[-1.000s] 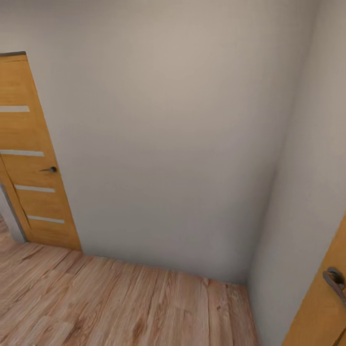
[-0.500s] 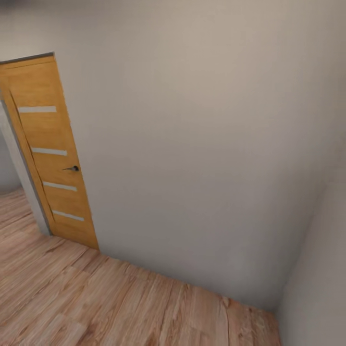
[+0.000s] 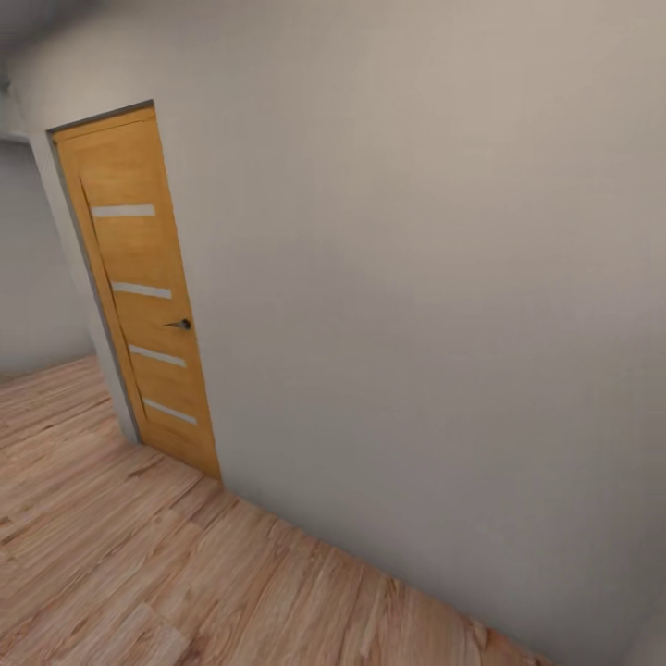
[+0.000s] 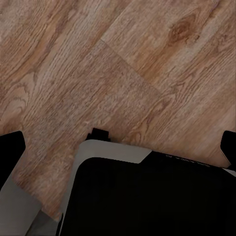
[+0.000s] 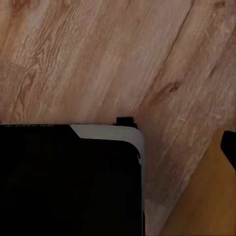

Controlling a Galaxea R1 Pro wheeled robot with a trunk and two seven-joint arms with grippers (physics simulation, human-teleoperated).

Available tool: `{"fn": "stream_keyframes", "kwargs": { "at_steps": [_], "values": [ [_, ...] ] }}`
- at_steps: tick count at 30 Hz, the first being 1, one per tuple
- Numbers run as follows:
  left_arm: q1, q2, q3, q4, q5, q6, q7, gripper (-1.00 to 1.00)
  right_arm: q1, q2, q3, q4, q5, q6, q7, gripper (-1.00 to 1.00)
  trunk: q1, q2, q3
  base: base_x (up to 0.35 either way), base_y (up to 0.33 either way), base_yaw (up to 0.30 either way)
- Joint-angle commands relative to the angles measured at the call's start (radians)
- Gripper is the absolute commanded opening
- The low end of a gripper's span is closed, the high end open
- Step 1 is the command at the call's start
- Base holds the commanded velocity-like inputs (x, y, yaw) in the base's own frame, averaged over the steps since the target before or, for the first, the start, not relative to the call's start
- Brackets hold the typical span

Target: Move the two storage containers from the living room to the garage. In the garage, place one container on the floor and stack the other container on top of it (either order is fine).

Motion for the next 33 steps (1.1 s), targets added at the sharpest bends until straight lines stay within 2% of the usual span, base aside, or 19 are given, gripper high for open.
{"fn": "stream_keyframes", "kwargs": {
  "at_steps": [1,33],
  "values": [
    [0.000,0.000,-0.008,0.001,0.008,-0.003,0.000,1.00,-0.001,0.000,-0.001,0.003,-0.002,-0.006,0.004,1.00,0.001,-0.001,0.000,0.321,0.000,0.269],
    [0.000,0.000,-0.009,0.001,0.009,-0.003,0.000,1.00,-0.001,0.002,0.001,0.003,-0.002,-0.006,0.004,1.00,0.001,-0.001,0.000,0.309,0.000,0.269]
  ]
}}
